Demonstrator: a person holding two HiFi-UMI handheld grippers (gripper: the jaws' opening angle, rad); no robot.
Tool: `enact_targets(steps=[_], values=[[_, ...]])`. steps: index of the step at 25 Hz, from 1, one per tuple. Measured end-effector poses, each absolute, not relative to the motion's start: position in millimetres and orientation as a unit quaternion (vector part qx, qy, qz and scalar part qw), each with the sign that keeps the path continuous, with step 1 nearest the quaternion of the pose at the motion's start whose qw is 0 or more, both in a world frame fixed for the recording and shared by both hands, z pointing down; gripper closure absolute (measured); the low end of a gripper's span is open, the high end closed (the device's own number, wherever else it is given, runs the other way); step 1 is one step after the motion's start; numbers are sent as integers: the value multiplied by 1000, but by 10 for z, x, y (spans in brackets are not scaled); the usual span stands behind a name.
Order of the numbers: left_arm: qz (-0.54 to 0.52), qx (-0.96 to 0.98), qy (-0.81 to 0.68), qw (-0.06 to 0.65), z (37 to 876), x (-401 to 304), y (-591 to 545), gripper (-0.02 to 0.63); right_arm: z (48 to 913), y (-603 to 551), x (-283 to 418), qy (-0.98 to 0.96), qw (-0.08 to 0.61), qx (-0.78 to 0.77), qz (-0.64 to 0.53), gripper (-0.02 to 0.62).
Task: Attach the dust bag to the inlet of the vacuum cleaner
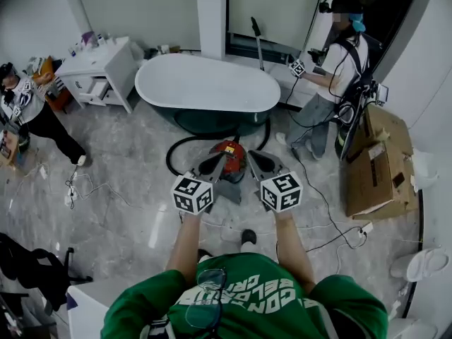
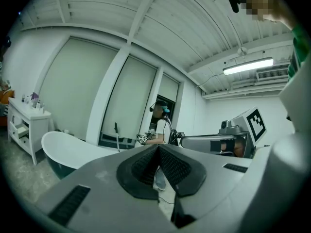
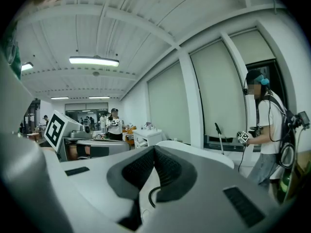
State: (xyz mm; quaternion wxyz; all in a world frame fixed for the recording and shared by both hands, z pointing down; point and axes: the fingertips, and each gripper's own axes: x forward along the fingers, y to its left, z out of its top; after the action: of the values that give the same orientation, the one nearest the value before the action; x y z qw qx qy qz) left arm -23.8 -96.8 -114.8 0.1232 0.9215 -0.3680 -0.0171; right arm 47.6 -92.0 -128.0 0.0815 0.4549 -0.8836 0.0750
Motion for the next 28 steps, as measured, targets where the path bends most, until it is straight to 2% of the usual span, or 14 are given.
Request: enact_targets(steps=[14, 28], values=[[-15, 929, -351, 114, -1249, -296, -1097, 601, -1379, -1005, 354, -881, 79, 463, 59, 586], [-8, 936, -335, 110, -1278, -115, -1254, 601, -1358, -1142, 523, -872, 75, 479, 64, 586]])
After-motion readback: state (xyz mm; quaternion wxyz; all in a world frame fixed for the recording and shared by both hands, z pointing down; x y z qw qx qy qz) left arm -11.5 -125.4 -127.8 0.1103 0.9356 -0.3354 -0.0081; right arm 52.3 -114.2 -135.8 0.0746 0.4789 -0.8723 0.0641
